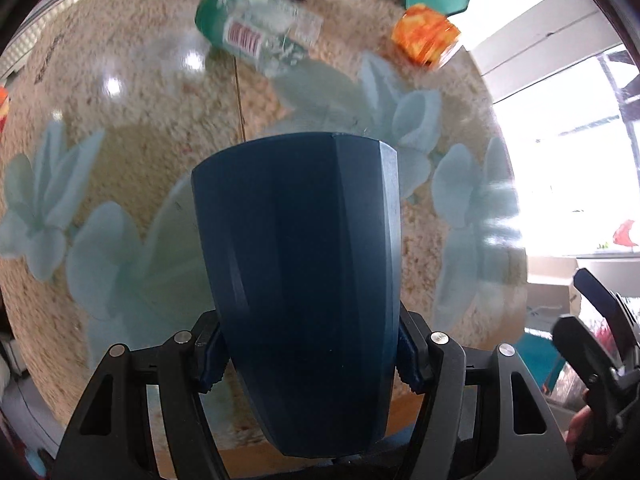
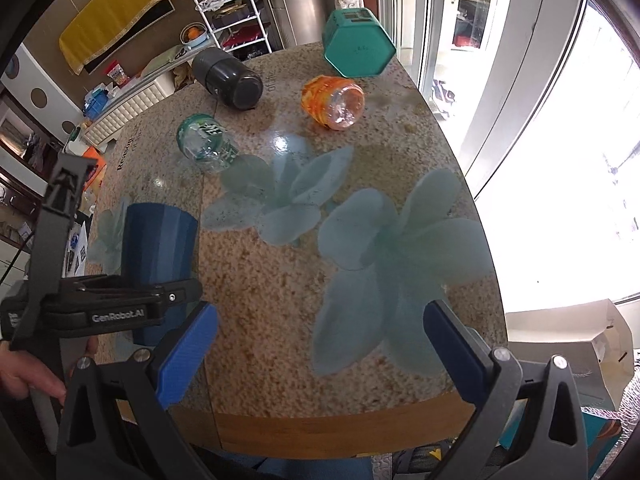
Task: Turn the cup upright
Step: 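Lower the cup mouth-down onto the table and open the left gripper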
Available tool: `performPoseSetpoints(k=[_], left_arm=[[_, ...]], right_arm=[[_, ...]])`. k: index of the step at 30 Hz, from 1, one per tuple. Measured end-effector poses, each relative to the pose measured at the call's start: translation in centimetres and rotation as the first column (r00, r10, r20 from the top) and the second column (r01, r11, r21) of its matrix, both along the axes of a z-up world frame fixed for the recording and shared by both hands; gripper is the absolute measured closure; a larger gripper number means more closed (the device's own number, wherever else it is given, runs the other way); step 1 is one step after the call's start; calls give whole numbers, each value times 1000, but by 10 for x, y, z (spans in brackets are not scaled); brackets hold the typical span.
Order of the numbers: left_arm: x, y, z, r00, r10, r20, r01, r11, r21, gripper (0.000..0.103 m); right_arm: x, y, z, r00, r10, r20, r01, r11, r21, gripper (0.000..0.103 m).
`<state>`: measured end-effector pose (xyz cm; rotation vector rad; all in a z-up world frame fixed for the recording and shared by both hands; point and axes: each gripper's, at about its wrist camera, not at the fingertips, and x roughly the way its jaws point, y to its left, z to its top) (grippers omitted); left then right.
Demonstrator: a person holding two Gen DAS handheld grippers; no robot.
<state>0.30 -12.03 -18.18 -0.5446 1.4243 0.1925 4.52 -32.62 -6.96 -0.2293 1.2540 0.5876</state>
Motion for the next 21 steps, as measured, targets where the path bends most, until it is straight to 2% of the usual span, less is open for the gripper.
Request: performPoseSetpoints(k=[8,14,16,17,21], left_arm=[[0,-10,-35,998,44,-50,-42,998,41,33],[3,-15,-41,997,55,-58,-49,994,93,33],[4,-16,-42,997,49,-68,-41,994,105,29],[6,-19,-45,996,48,-73,-40,994,106,22],[10,-24,-45,996,55,-77,-46,992,115,12]], right_arm=[[19,-9,-15,999,48,-26,-48,999,-3,0],[26,-12,-17,998,62,-30,-61,998,10,0],[27,-12,-18,997,66,-34,-66,998,12,0],[27,-13,-18,997,68,-34,-67,998,13,0],[29,-14,-17,997,69,-31,-68,997,20,0]])
